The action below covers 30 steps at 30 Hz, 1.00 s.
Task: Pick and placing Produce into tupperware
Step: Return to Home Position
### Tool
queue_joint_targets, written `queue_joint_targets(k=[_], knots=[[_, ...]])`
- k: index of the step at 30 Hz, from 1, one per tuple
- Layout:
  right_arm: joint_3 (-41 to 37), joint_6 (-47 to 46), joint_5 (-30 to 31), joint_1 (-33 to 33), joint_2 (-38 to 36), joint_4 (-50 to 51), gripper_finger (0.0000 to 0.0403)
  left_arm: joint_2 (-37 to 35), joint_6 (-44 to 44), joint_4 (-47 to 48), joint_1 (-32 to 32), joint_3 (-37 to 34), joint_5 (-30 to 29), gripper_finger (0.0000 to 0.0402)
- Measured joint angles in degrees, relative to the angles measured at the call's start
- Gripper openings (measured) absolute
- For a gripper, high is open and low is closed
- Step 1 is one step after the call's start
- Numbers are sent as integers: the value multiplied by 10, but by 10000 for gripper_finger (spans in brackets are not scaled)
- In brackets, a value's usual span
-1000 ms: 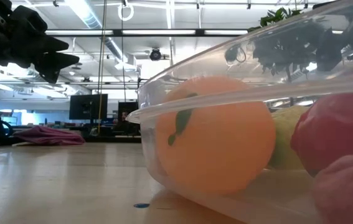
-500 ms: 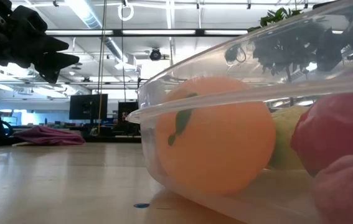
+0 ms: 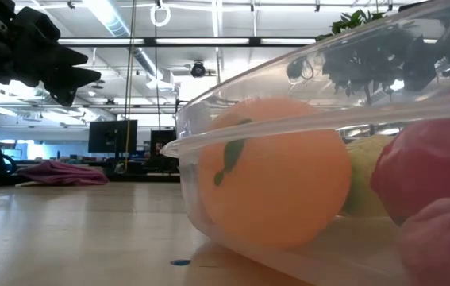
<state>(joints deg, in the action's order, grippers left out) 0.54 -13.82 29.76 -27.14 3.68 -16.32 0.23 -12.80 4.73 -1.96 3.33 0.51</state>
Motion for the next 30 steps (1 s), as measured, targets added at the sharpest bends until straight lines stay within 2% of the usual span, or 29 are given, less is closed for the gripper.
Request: queue_joint_targets(k=[30], knots=[[0, 0, 0, 0, 0, 0, 246, 0, 0, 0, 0, 0, 0, 193]])
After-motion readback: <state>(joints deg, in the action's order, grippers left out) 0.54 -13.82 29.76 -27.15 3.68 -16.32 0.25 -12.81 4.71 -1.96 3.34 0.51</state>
